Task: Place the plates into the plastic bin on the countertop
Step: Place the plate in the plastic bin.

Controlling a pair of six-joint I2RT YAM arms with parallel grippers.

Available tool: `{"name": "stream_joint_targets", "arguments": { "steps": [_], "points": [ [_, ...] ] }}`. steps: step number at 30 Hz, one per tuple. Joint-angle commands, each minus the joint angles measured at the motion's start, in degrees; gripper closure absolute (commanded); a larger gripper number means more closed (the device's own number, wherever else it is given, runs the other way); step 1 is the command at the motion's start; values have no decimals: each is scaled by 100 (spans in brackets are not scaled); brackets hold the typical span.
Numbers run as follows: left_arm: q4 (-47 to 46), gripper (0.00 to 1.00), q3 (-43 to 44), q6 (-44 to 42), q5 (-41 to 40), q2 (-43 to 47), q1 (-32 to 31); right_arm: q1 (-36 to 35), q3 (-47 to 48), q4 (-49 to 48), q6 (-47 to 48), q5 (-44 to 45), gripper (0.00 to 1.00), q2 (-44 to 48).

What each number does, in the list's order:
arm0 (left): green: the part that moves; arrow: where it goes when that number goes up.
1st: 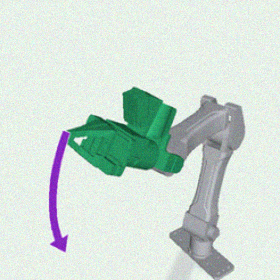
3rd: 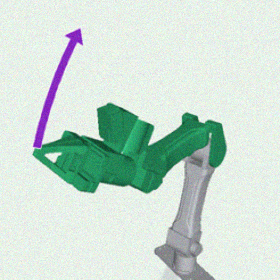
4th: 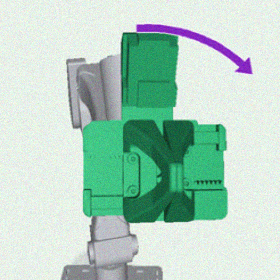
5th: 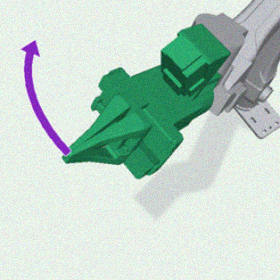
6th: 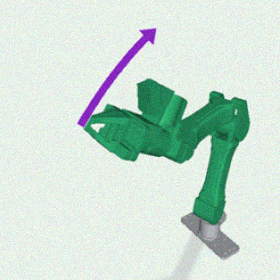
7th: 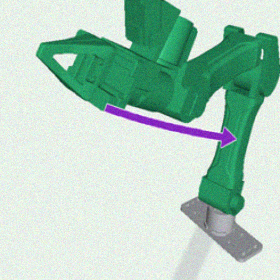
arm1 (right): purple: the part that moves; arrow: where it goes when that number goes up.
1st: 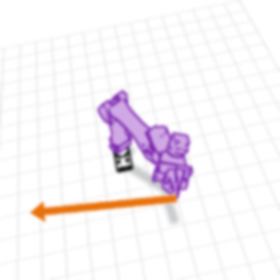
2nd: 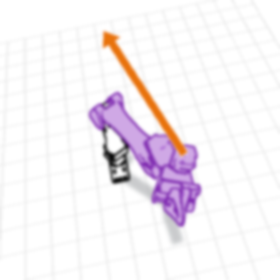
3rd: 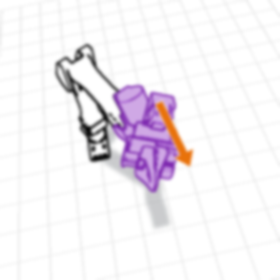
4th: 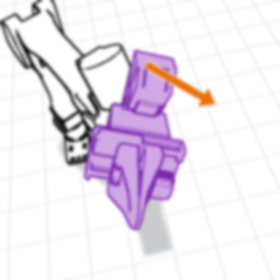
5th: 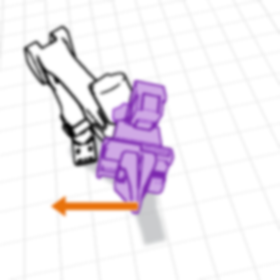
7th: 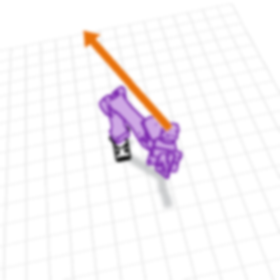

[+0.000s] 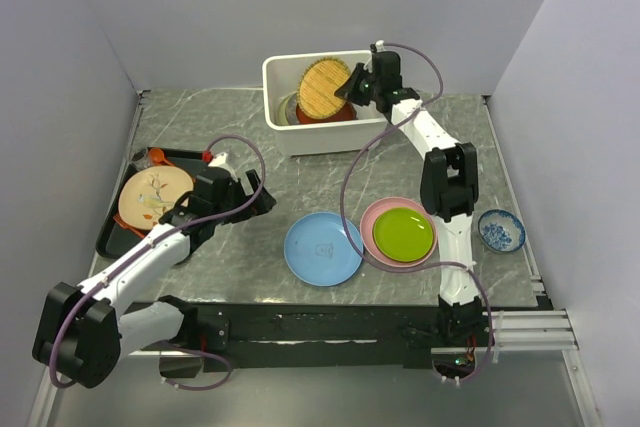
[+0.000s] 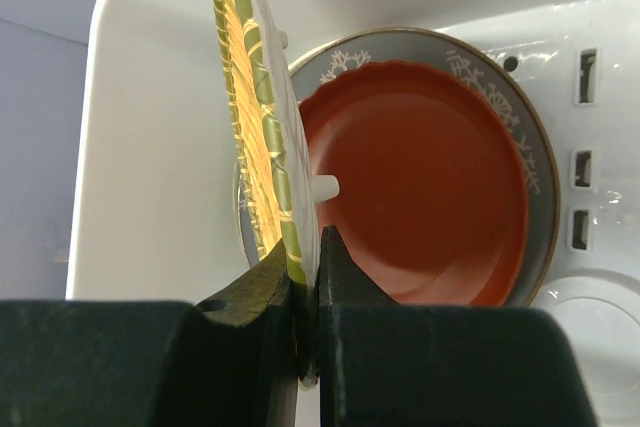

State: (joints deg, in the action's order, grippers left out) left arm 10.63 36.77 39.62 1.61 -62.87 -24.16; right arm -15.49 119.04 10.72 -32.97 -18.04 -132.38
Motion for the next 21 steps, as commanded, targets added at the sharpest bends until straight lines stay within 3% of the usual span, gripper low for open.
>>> {"name": "stream_joint_targets", "arguments": {
  "steps": [1, 18, 21],
  "points": [
    [-105, 1, 14, -121, -11, -50, -27, 28, 365, -694, -174, -261, 100, 2],
    [-132, 1, -21, -191, -37, -173, -27, 81, 611, -729, -350, -666, 96, -570],
    [-158, 1, -30, -191, -29, -208, -27, 98, 567, -721, -333, -674, 90, -579]
  ]
}}
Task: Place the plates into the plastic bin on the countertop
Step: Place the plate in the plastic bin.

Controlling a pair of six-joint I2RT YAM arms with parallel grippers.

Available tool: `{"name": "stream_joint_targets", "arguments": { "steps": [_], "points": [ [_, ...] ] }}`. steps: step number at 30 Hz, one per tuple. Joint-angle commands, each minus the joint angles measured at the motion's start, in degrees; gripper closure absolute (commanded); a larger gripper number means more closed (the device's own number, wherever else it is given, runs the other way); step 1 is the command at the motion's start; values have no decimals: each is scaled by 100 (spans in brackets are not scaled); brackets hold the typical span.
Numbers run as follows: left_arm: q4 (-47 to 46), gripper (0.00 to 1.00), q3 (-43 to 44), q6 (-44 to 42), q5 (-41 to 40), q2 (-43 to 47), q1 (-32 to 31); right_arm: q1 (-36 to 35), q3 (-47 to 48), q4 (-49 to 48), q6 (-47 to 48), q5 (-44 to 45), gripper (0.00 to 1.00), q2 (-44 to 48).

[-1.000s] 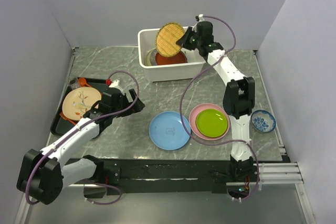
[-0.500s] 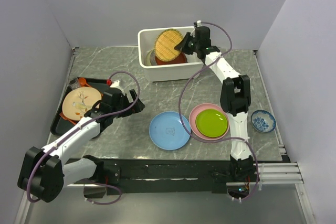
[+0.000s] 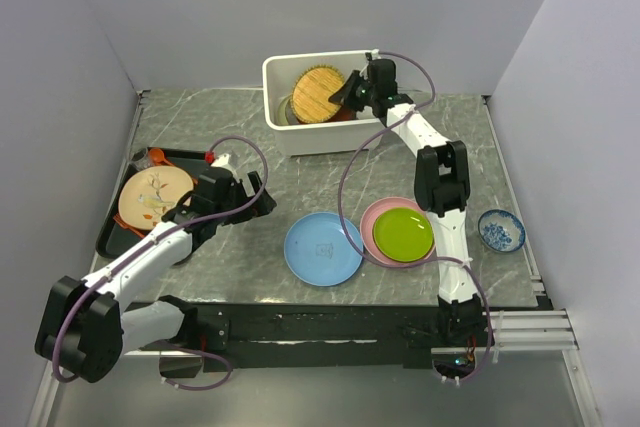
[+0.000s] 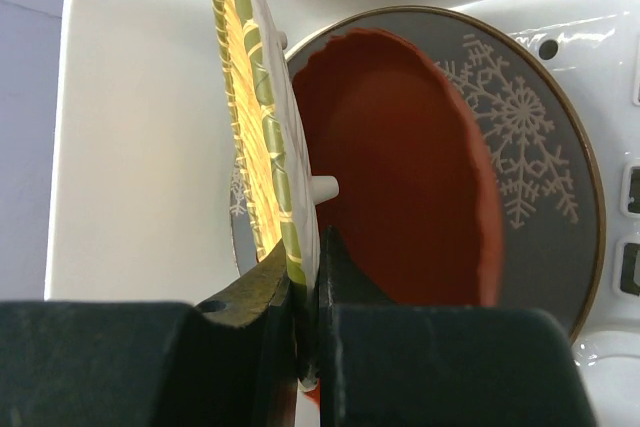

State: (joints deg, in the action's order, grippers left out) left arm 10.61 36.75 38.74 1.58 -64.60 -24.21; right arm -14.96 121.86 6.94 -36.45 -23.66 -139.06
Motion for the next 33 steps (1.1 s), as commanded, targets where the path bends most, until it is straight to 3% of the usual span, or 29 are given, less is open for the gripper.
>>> {"name": "stream_joint_targets", "arguments": {
  "steps": [1, 12, 18, 22, 33],
  "points": [
    [-165, 1, -36, -104, -18, -53, -23, 46, 277, -316, 23, -113, 85, 81],
    [-130, 1, 51, -130, -9, -79, -23, 81, 329, 141, 278, 63, 41, 283],
    [-121, 1, 43, -104, 9, 0, -23, 81, 707, 984, 594, 607, 25, 433],
    [-103, 1, 34, -95, 35, 26, -31, 72, 786, 1493, 797, 968, 21, 669],
    [-7, 1, 78, -86, 0, 132, -75, -86, 224, 1283, 1236, 1443, 16, 1531]
  ]
}}
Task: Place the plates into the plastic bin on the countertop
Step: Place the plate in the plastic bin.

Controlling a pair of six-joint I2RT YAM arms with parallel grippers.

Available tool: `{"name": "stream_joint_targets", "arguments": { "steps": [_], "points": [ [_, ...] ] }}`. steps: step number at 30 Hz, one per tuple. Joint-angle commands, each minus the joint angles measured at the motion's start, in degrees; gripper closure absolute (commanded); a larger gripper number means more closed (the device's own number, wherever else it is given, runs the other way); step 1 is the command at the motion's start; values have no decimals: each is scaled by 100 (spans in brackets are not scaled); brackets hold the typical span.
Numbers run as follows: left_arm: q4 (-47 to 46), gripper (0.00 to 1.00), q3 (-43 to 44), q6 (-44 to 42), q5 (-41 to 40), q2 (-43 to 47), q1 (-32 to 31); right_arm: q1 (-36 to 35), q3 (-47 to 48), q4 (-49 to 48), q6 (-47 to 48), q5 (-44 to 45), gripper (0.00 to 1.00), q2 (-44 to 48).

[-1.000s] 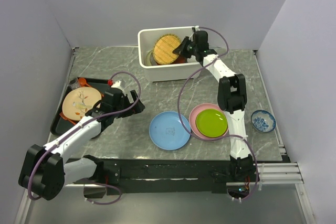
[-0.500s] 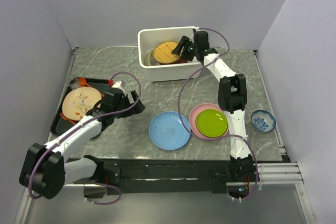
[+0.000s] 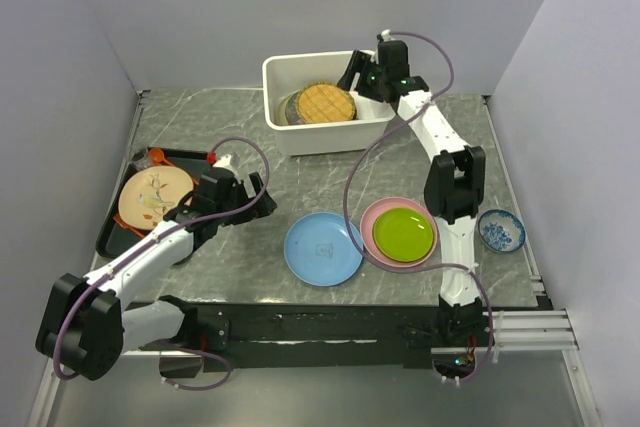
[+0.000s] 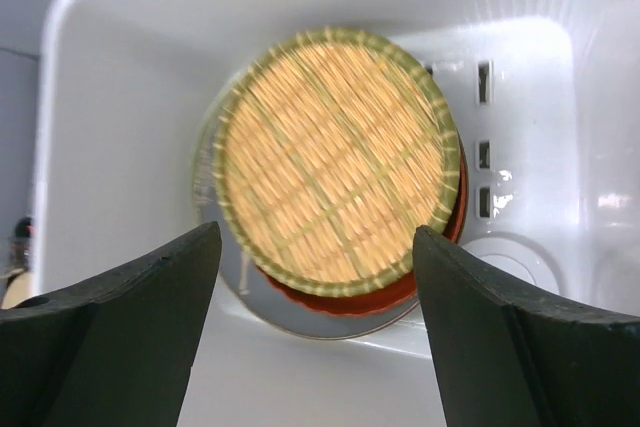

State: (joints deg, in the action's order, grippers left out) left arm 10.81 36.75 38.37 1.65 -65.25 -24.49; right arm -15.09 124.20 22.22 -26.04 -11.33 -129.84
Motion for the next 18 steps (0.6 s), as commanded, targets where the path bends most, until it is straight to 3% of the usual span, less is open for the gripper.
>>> {"name": "stream_joint_targets", "arguments": {
  "steps": [1, 8, 18],
  "points": [
    [-35, 1, 69, -49, -7, 206, -56, -64, 7, -244, 187, 176, 16, 627],
    [-131, 1, -45, -49, 195, 180, -65, -117, -421, -463, 126, -88, 16, 1021],
    [-729, 1, -160, -172, 1188, -514, -126, -143, -1520, -876, 73, -308, 16, 2006]
  ]
}}
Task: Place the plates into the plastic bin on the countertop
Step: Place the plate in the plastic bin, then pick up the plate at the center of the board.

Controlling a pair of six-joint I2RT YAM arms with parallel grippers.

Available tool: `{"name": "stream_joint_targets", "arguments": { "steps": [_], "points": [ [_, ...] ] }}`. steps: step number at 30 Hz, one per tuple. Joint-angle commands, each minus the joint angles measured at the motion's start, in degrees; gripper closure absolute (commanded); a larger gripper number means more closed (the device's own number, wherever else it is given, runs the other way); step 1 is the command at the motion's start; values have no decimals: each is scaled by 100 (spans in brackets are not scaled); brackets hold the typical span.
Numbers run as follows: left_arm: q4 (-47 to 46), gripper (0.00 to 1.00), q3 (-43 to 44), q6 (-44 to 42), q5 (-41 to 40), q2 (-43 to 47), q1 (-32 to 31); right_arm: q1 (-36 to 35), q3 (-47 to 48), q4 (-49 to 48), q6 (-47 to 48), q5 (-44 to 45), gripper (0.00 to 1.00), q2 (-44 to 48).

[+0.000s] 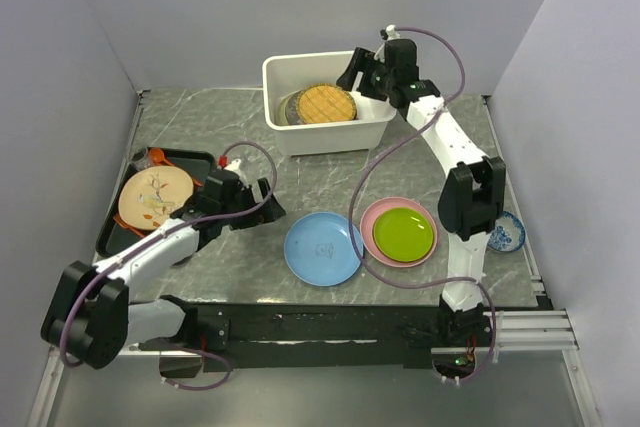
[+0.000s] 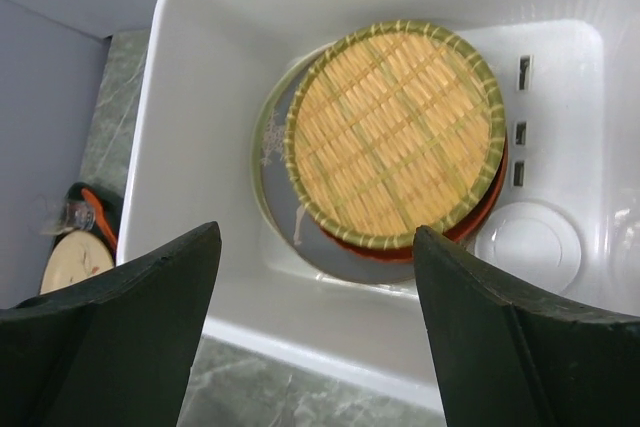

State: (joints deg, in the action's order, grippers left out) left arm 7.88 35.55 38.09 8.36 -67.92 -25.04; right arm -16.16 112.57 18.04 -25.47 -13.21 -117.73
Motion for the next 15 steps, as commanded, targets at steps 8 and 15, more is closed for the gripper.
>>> {"name": "stream_joint_targets", "arguments": {
  "steps": [8, 15],
  "points": [
    [-594, 9, -83, -187, 632, -467, -177, -36, -1710, -872, -36, -85, 16, 1858],
    [-735, 19, -83, -223, 834, -828, -265, -36, -2810, -1154, -54, 20, 16, 2851]
  ]
}}
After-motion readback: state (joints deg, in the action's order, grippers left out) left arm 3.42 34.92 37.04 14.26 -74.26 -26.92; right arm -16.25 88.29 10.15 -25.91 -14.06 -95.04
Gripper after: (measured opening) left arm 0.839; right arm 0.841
